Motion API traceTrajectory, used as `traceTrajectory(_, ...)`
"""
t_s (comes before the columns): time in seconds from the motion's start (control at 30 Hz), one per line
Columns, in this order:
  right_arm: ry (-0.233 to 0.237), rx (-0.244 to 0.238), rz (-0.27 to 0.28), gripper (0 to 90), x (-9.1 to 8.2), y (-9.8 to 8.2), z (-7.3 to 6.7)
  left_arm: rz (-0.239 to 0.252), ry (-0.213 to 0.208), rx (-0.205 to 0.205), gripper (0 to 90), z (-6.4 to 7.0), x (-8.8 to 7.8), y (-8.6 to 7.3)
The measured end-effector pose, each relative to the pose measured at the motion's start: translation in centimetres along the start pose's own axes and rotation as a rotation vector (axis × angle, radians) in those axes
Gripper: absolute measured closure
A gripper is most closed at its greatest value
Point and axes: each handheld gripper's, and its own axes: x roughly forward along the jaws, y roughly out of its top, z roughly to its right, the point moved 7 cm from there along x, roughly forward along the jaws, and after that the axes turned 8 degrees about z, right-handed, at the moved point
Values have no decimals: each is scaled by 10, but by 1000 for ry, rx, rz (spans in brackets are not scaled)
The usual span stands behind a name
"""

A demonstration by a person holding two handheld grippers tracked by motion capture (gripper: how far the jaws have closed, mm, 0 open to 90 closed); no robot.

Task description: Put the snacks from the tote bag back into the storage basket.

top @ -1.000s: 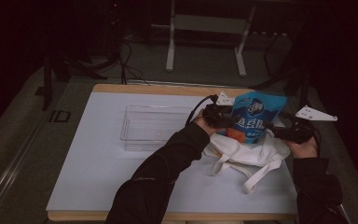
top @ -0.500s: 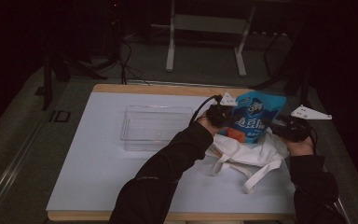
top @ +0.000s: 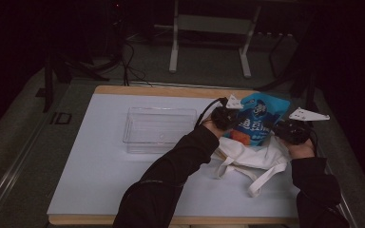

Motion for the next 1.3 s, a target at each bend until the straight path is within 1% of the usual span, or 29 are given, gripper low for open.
traceTrajectory(0.17, -8, 2, -11, 835, 1, 2, -1, 1, 6, -26, 900, 0, 0, 1)
traceTrajectory(0.27, -9, 15, -2, 841, 1, 4, -1, 10, 20, -29, 900, 0, 0, 4)
traceTrajectory(0.37, -11, 23, 5, 846, 0, 6, -1, 16, 23, -32, 900, 0, -1, 6)
traceTrajectory(0.47, -11, 22, 10, 848, -1, 8, -1, 22, 29, -20, 900, 0, -2, 9)
traceTrajectory(0.63, -13, 10, 23, 859, -7, 21, -4, 35, 34, -8, 900, 2, -8, 21)
traceTrajectory(0.67, -15, 11, 26, 859, -9, 23, -4, 38, 33, -2, 900, 3, -10, 26)
traceTrajectory(0.77, -15, 7, 32, 859, -11, 28, -5, 42, 34, 6, 900, 4, -12, 30)
traceTrajectory(0.8, -18, 0, 40, 859, -13, 32, -7, 49, 30, 3, 900, 5, -15, 35)
traceTrajectory(0.83, -18, 0, 40, 859, -13, 32, -7, 49, 30, 3, 900, 5, -15, 35)
traceTrajectory(0.9, -15, -1, 47, 859, -16, 37, -8, 51, 30, 12, 900, 6, -18, 40)
traceTrajectory(0.93, -18, -4, 55, 860, -18, 42, -10, 53, 28, 20, 900, 6, -22, 46)
traceTrajectory(1.0, -19, -8, 59, 860, -20, 45, -10, 56, 31, 27, 900, 7, -23, 49)
traceTrajectory(1.07, -25, -8, 66, 862, -23, 53, -12, 58, 32, 30, 900, 8, -27, 57)
traceTrajectory(1.13, -28, -14, 70, 863, -25, 58, -14, 60, 31, 34, 900, 9, -29, 59)
traceTrajectory(1.17, -28, -14, 70, 863, -25, 58, -14, 61, 29, 36, 900, 9, -30, 62)
traceTrajectory(1.23, -26, -19, 82, 864, -30, 66, -17, 65, 25, 35, 900, 11, -34, 67)
traceTrajectory(1.27, -22, -16, 88, 864, -32, 69, -18, 72, 20, 33, 900, 12, -38, 73)
traceTrajectory(1.3, -22, -16, 88, 864, -32, 69, -18, 72, 20, 33, 900, 12, -38, 73)
